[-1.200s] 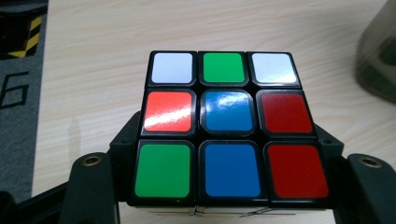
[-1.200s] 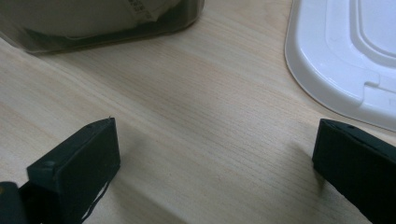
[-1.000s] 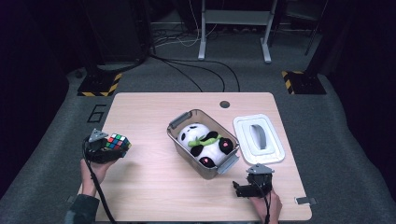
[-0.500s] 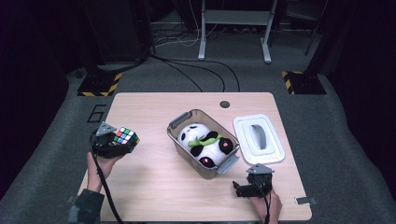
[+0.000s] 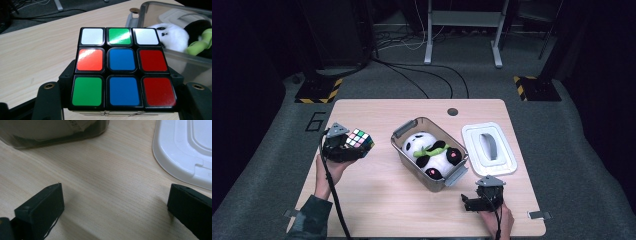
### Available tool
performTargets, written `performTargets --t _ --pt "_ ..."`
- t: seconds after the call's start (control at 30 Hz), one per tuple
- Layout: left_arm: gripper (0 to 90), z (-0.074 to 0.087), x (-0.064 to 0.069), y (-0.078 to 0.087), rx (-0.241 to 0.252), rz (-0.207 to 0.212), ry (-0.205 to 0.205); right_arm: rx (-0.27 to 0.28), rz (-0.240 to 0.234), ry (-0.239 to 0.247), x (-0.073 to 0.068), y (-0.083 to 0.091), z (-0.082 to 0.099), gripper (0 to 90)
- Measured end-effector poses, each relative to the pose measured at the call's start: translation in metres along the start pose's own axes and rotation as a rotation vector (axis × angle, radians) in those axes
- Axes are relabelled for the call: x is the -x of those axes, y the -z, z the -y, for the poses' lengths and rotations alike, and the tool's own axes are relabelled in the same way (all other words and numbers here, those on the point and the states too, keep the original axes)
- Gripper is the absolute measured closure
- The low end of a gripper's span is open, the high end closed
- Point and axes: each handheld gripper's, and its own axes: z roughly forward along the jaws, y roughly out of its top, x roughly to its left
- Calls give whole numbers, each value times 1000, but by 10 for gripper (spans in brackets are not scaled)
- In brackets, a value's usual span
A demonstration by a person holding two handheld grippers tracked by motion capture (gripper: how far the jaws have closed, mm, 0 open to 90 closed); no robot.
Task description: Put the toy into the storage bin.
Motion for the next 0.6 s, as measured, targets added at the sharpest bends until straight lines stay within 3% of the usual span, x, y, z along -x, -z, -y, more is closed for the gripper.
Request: performTargets --t 0.6 --pt "337 -35 39 -22 6 80 -81 0 0 -1 0 0 0 2"
